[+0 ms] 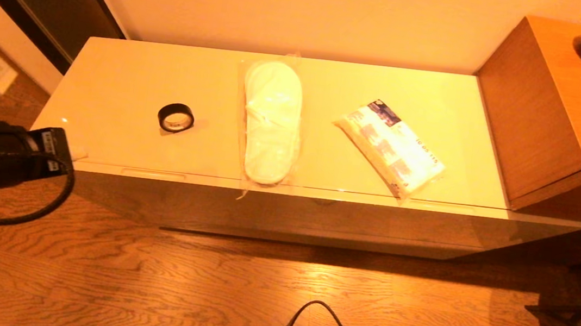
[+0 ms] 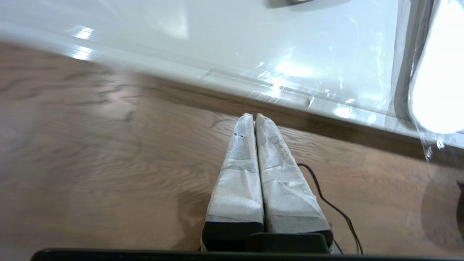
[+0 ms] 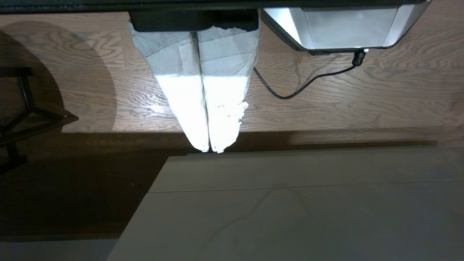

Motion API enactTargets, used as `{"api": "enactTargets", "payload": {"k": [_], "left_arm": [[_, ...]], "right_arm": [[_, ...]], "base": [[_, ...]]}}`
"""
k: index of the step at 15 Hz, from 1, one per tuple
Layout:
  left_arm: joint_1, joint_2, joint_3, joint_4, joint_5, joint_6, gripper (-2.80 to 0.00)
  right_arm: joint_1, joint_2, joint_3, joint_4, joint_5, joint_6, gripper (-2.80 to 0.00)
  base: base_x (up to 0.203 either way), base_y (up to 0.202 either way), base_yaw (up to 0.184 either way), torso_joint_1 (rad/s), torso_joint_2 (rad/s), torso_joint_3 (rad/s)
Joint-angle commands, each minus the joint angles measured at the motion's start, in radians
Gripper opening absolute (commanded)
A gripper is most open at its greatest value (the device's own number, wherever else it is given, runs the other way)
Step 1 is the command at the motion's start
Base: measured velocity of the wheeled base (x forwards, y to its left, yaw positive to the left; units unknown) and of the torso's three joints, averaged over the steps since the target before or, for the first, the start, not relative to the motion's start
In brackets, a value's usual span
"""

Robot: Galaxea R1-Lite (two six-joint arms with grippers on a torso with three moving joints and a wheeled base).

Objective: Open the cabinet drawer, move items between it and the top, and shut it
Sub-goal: Open the drawer

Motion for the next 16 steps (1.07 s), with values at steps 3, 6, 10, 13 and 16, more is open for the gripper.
{"api": "enactTargets", "payload": {"k": [3, 6, 10, 13, 16], "left_arm": [[-0.036, 0.191, -0.037, -0.031, 0.001, 0.0, -2.8], [-0.037, 0.235, -0.061, -0.033, 0.007, -0.005, -2.8], [-0.038, 0.289, -0.064, -0.116, 0.005, -0.004, -2.8], [-0.042, 0.322, -0.065, -0.149, 0.003, -0.004, -2.8], [-0.051, 0.334, -0.046, -0.149, 0.004, -0.009, -2.8]], "right_arm": [[0.0, 0.002, 0.002, 0.0, 0.0, 0.0, -2.8], [0.0, 0.002, 0.002, 0.0, 0.0, 0.0, -2.8], [0.0, 0.002, 0.002, 0.0, 0.0, 0.0, -2.8], [0.0, 0.002, 0.002, 0.0, 0.0, 0.0, -2.8], [0.0, 0.002, 0.002, 0.0, 0.0, 0.0, -2.8]], "base": [[0.0, 0.0, 0.0, 0.0, 0.0, 0.0], [0.0, 0.0, 0.0, 0.0, 0.0, 0.0], [0.0, 0.0, 0.0, 0.0, 0.0, 0.0], [0.0, 0.0, 0.0, 0.0, 0.0, 0.0], [0.0, 0.0, 0.0, 0.0, 0.0, 0.0]]}}
